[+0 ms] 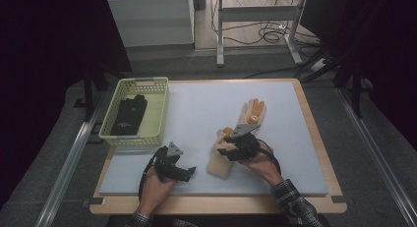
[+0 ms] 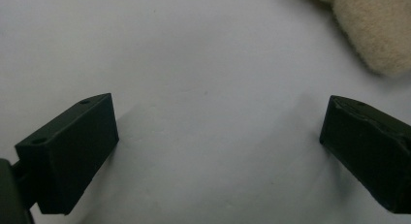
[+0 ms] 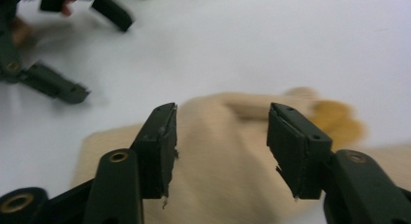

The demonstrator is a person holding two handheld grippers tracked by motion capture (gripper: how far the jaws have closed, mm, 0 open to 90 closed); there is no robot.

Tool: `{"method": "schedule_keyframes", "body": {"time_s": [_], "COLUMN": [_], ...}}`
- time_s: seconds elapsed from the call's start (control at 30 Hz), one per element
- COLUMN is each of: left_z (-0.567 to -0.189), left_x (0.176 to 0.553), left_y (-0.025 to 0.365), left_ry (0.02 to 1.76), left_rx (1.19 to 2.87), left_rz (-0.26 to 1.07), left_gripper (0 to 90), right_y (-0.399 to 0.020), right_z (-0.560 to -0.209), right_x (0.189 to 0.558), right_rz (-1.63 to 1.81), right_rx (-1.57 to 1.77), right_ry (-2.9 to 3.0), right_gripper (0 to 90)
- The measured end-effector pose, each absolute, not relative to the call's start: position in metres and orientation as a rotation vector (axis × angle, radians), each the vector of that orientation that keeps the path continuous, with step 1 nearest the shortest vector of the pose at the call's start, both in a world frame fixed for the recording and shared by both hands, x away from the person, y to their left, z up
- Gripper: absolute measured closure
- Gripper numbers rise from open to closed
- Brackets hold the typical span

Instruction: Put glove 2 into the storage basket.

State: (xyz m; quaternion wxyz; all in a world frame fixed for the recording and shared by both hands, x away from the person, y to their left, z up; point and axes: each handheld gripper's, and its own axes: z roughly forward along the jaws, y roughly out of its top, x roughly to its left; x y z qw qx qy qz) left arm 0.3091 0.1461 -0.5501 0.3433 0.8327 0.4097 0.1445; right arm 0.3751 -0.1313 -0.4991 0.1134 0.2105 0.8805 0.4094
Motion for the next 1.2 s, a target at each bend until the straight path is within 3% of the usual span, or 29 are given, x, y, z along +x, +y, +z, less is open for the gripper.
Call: {"method": "schedule_keyframes", "body": {"time_s": [0.1, 0.13, 0.3, 0.7, 1.07, 1.2], "left_z": [-0.550, -0.550, -0.550, -0.550, -0.550, -0.550], "left_x": [0.309, 0.309, 0.309, 0.309, 0.309, 0.309], "left_y": [0.146, 0.146, 0.146, 0.146, 0.146, 0.146], "left_ry": [1.064, 1.064, 1.067, 1.066, 1.068, 1.067], "left_rx": [2.164, 2.164, 2.162, 2.163, 2.161, 2.162], "left_rz": [0.375, 0.375, 0.373, 0.373, 0.373, 0.372], "left_gripper": [0.4, 0.4, 0.4, 0.4, 0.4, 0.4], "right_y": [-0.146, -0.157, -0.168, -0.146, -0.099, -0.106], "right_z": [-0.490, -0.489, -0.496, -0.512, -0.524, -0.516], "right_x": [0.379, 0.380, 0.381, 0.390, 0.401, 0.398], "right_rz": [1.185, 1.171, 1.166, 1.137, 1.138, 1.152], "right_rx": [0.686, 0.743, 0.829, 0.837, 0.758, 0.750], "right_ry": [2.528, 2.505, 2.496, 2.500, 2.579, 2.548], "right_gripper": [45.1, 54.0, 64.7, 62.1, 66.5, 61.7]}}
